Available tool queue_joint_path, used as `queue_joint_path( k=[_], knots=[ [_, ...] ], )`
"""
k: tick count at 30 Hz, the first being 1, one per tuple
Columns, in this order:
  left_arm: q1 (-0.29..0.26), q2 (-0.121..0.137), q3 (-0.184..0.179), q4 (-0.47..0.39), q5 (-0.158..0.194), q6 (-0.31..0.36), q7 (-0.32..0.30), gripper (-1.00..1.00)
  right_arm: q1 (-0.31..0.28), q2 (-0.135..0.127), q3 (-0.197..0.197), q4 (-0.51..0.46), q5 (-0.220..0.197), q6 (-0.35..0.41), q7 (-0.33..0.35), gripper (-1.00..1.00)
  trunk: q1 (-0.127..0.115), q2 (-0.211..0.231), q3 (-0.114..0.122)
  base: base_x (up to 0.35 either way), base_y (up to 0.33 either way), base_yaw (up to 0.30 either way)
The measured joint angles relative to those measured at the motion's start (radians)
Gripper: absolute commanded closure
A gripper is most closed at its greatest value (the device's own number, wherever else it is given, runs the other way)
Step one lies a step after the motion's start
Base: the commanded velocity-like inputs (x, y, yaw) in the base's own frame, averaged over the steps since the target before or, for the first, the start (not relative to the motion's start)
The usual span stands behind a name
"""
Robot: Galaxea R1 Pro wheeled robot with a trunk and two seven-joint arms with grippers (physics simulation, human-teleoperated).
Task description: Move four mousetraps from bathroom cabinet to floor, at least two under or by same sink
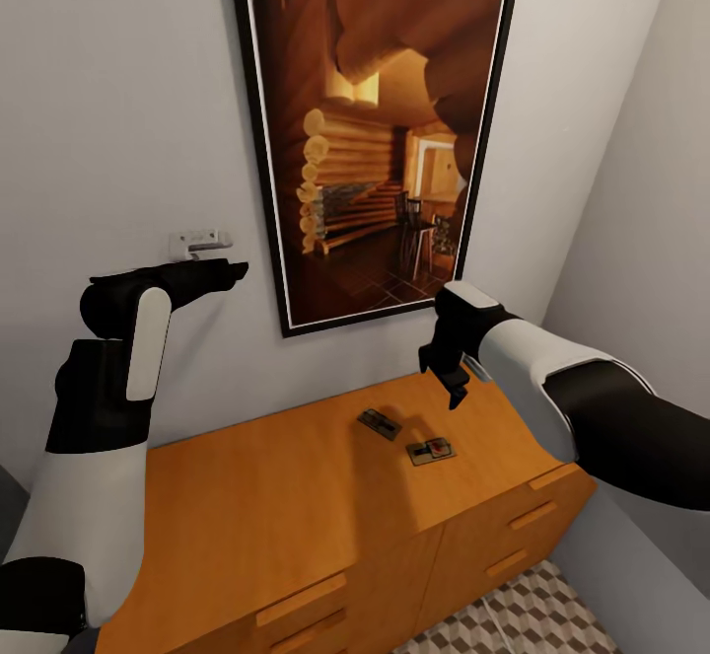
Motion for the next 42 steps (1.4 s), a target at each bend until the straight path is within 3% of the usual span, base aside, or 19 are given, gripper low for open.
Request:
queue_joint_path(
  k=[28,42],
  knots=[
    [0.0,-0.002,0.0,-0.003,-0.008,0.0,0.0,-1.0,0.015,0.002,-0.003,0.004,-0.005,-0.003,0.0,-1.0,0.107,-0.197,-0.088,0.0,0.0,0.0],
    [0.0,-0.002,0.0,-0.01,0.003,-0.001,-0.002,-1.0,0.026,0.001,-0.004,0.005,-0.062,-0.003,0.002,-1.0,0.161,-0.295,-0.132,0.0,0.0,0.0]
  ],
)
